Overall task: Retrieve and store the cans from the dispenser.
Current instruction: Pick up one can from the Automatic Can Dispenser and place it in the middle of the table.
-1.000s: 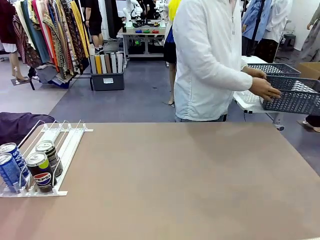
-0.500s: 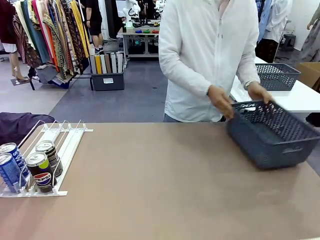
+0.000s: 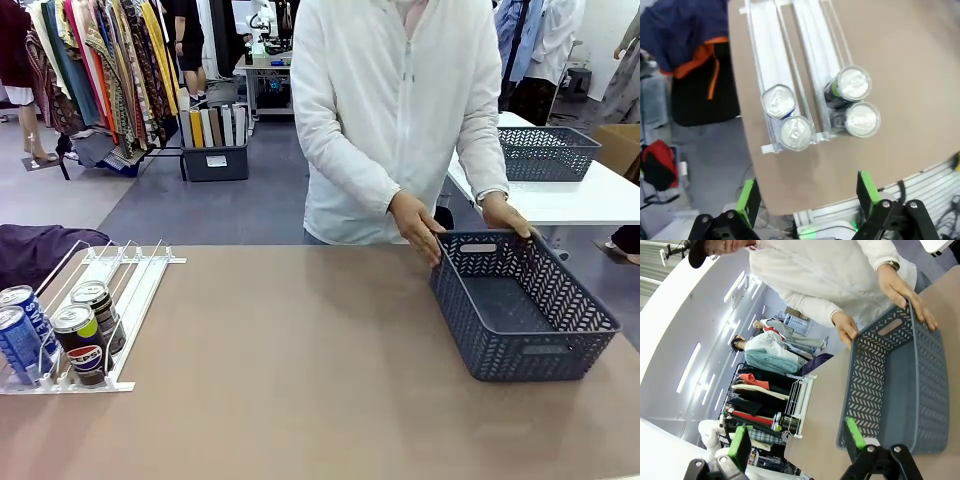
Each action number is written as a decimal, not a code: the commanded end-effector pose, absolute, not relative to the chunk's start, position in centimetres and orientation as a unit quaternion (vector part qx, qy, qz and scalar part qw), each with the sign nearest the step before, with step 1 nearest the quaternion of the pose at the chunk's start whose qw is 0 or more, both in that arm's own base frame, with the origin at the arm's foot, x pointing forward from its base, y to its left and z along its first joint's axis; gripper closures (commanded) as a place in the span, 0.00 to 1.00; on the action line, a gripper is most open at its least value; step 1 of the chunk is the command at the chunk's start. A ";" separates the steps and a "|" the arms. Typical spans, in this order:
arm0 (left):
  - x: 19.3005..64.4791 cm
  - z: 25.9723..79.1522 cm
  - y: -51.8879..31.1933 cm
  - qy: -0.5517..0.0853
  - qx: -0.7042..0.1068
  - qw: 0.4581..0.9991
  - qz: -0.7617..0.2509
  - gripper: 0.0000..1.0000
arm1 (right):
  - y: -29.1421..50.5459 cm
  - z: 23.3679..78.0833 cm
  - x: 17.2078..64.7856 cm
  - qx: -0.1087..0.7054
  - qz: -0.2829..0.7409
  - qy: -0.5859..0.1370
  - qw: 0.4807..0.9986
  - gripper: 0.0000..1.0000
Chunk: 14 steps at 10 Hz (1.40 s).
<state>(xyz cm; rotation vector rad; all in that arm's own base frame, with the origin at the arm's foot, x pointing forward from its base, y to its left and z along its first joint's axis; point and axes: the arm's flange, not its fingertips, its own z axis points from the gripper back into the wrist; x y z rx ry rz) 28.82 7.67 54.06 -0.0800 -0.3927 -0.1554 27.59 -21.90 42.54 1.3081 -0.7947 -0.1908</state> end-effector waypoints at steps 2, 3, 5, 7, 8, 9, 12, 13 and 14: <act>28.8 54.1 7.7 -0.195 -0.040 0.977 -0.077 0.00 | -22.0 43.0 27.6 0.595 -0.089 -0.362 0.712 0.00; 28.8 54.1 7.7 -0.195 -0.040 0.977 -0.077 0.00 | -22.0 43.0 27.6 0.595 -0.089 -0.362 0.712 0.00; 29.4 53.7 7.4 -0.191 -0.027 0.978 -0.074 0.00 | -22.0 43.0 27.6 0.595 -0.089 -0.362 0.712 0.00; 31.1 51.9 7.4 -0.130 -0.040 0.991 -0.016 0.00 | -22.0 43.0 27.6 0.595 -0.089 -0.362 0.712 0.00; 32.0 51.0 7.8 -0.115 -0.058 0.992 0.006 0.00 | -22.0 43.0 27.6 0.595 -0.089 -0.362 0.712 0.00; 32.7 50.4 8.2 -0.109 -0.071 0.991 0.028 0.00 | -22.0 43.0 27.6 0.595 -0.089 -0.362 0.712 0.00; 34.0 48.8 8.7 -0.084 -0.076 0.992 0.060 0.00 | -22.0 43.0 27.6 0.595 -0.089 -0.362 0.712 0.00; 34.1 48.0 8.9 -0.069 -0.084 0.992 0.061 0.00 | -22.0 43.0 27.6 0.595 -0.089 -0.362 0.712 0.00; 34.5 46.9 8.8 -0.062 -0.086 0.992 0.067 0.00 | -22.0 43.0 27.6 0.595 -0.089 -0.362 0.712 0.00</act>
